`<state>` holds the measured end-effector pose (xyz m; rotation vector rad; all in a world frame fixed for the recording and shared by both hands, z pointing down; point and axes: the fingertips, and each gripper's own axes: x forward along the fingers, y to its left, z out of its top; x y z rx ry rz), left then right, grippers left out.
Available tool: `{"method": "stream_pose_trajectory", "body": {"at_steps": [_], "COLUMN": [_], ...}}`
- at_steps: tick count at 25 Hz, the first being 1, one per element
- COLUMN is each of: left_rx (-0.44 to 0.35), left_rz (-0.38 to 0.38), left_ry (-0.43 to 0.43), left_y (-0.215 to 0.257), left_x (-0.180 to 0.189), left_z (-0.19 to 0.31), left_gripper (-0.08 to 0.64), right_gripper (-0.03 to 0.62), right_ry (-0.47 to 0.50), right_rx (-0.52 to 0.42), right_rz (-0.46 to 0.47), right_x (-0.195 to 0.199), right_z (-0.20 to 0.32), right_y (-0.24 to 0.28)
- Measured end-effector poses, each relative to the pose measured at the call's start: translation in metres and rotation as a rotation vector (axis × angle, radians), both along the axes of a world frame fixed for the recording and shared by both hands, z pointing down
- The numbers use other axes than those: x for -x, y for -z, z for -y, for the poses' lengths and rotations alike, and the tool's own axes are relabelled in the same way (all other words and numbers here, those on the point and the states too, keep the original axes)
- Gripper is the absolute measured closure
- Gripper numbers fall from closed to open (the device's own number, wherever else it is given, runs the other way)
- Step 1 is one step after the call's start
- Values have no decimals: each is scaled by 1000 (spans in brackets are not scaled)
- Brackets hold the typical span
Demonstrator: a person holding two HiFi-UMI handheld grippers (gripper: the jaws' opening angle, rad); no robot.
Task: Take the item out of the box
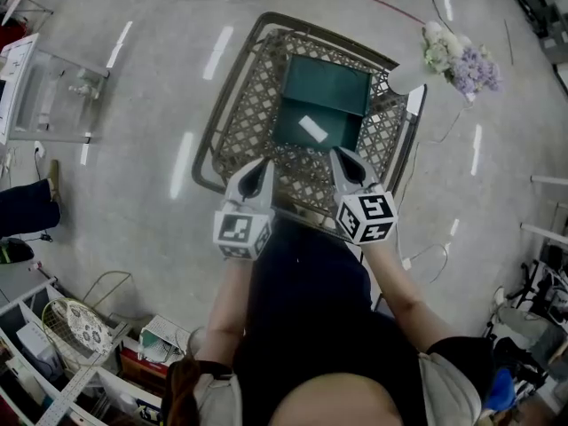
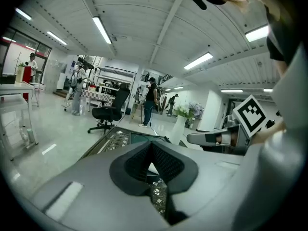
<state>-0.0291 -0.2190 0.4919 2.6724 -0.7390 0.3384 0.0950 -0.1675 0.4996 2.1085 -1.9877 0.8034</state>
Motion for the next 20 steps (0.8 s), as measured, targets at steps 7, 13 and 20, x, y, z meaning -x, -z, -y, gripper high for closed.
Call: {"method": "stream_pose_trajectory", "body": {"at_steps": [7, 13, 20], "left_rx": [5, 9, 27], "left_rz": [11, 19, 27], "left_ry": [-52, -92, -124], "left_y": [-13, -24, -37], "left_x": [-12, -24, -38], "left_z": [20, 30, 41], "left_gripper": [549, 549, 549], "right_gripper": [592, 592, 591], "right_ry": [-13, -15, 14], "right_rx": [25, 50, 103], "right_rz": [-26, -50, -60], "right_x": [-6, -16, -19], "right_z": [12, 19, 35], "right_y": [-11, -22, -39]}}
